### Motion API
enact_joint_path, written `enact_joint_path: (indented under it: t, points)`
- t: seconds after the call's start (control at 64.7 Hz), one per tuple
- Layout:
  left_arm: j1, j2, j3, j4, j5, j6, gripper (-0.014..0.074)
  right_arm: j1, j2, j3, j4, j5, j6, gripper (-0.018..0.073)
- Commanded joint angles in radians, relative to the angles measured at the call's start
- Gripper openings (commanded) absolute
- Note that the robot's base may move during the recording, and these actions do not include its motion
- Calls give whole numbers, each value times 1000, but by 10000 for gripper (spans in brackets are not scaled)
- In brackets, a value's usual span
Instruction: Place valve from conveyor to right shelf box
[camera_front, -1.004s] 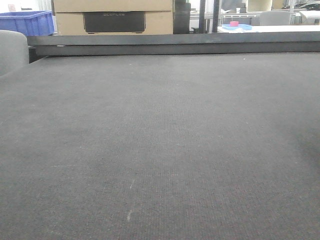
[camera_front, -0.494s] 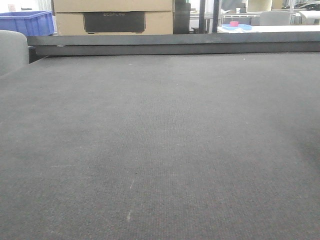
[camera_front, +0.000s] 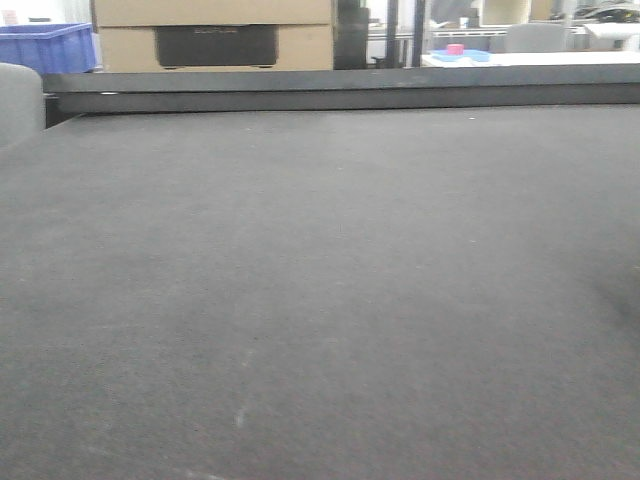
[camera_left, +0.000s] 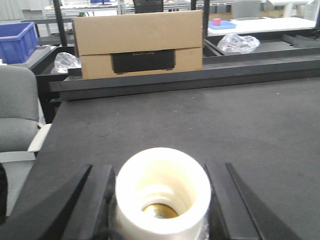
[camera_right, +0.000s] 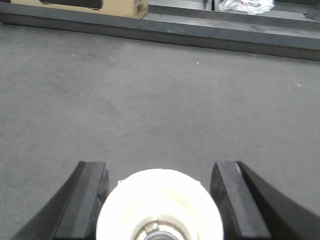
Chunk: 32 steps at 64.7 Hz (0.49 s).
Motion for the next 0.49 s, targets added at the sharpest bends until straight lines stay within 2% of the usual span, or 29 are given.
enact_joint_path:
  t: [0.0,0.479]
  points:
    - [-5,-10,-4,-5,-57,-6,-111,1,-8,-12,-5,-76,-6,-154]
    - [-5,-10,-4,-5,-57,-6,-111,1,-8,-12,-5,-76,-6,-154]
